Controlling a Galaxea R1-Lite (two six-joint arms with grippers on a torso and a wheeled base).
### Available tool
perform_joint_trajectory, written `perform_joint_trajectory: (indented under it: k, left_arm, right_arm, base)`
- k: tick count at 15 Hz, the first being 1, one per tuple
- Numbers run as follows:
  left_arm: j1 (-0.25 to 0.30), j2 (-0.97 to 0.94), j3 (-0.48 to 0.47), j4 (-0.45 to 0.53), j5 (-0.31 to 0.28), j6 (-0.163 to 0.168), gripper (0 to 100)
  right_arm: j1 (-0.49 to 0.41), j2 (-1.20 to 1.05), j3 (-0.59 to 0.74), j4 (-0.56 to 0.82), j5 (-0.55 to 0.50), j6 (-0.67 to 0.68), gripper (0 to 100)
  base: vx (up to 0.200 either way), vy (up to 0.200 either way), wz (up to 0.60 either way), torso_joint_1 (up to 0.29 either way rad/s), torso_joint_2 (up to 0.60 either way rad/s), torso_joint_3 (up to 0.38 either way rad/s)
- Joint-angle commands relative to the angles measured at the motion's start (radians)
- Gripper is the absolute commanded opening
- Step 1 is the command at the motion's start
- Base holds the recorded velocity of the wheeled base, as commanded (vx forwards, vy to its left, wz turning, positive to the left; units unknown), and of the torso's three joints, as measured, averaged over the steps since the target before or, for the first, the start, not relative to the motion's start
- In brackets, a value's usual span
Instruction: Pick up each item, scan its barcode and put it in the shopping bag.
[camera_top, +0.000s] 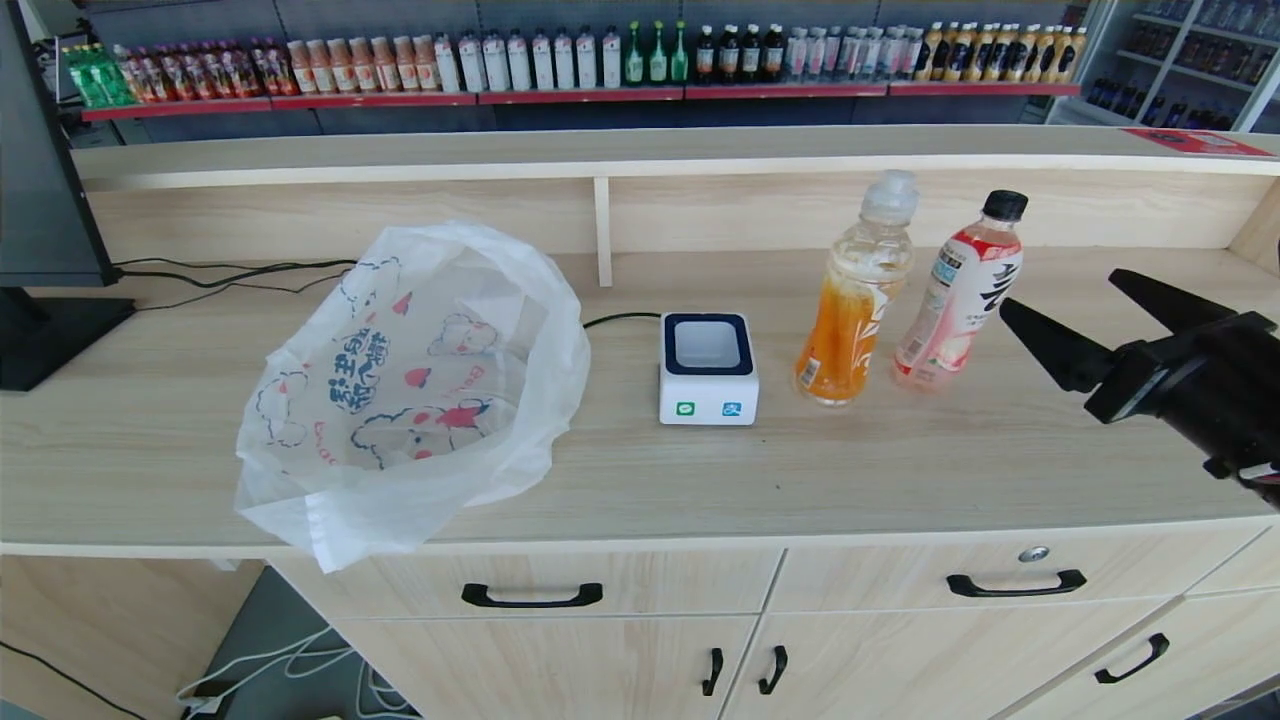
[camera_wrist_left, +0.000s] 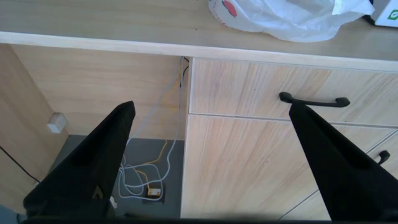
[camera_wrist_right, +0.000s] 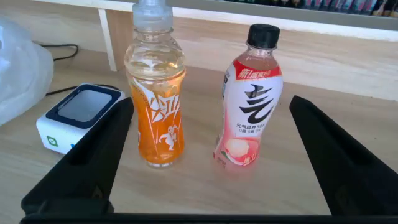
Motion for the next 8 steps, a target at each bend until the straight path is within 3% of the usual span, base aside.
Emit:
perform_joint_trajectory:
  k: [1,8]
  left_arm:
    - [0.0,0.0,0.0,0.0,0.0,-0.001,100]
    - [0.0,0.0,0.0,0.0,0.0,-0.001,100]
  right_arm:
    - [0.0,0.077,-0.092,0.0,-0.001,0.002,100]
    - [0.077,0.224,-0.152,-0.026,-0.008,0.036,100]
  base:
    - [0.0,0.0,0.0,0.0,0.0,0.0]
    - [0.0,0.0,0.0,0.0,0.0,0.0]
